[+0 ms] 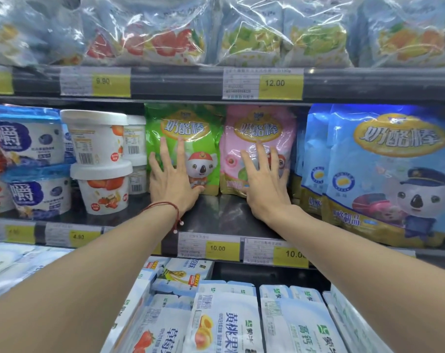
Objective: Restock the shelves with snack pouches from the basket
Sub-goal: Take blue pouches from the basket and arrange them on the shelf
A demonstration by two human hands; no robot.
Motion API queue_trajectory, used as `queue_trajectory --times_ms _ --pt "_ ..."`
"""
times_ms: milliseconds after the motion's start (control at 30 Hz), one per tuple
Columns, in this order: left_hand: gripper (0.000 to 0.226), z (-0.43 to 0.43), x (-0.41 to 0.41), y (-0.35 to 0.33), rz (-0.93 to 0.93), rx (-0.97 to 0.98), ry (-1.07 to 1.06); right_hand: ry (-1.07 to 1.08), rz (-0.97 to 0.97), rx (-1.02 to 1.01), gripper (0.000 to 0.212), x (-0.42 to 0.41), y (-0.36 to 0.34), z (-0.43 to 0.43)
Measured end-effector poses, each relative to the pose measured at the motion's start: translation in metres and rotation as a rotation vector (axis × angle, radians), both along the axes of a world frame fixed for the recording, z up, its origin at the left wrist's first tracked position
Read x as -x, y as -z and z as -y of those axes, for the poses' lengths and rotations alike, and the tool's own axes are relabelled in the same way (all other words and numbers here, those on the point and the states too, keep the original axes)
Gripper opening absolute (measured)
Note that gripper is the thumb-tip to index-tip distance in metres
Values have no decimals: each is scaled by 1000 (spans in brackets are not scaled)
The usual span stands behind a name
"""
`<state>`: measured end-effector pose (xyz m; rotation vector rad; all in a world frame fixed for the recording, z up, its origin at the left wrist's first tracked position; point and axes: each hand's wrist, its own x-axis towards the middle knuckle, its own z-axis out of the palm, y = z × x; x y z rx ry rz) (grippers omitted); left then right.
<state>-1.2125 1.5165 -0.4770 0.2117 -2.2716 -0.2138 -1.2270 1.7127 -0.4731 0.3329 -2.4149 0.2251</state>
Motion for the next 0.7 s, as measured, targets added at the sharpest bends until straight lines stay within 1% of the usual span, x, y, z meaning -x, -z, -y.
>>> queue_trajectory --times_ms 133,233,433,567,633,700 --pt "125 2 5 1 -4 34 -25 -17 -11 3 92 0 -2 0" --pt "125 3 4 0 -10 18 -12 -36 -15 29 90 -3 -2 0" --pt "123 1 -11 -4 -5 -39 66 -86 25 24 72 -18 -3 -6" --pt "110 -3 -29 -7 46 54 88 -191 4 23 67 -41 -7 -10" --pt "103 -13 -39 -10 53 38 123 -263 -50 45 63 -56 -9 -13" --pt "94 -26 -51 -13 51 -17 182 -315 -79 91 53 -74 -10 -19"
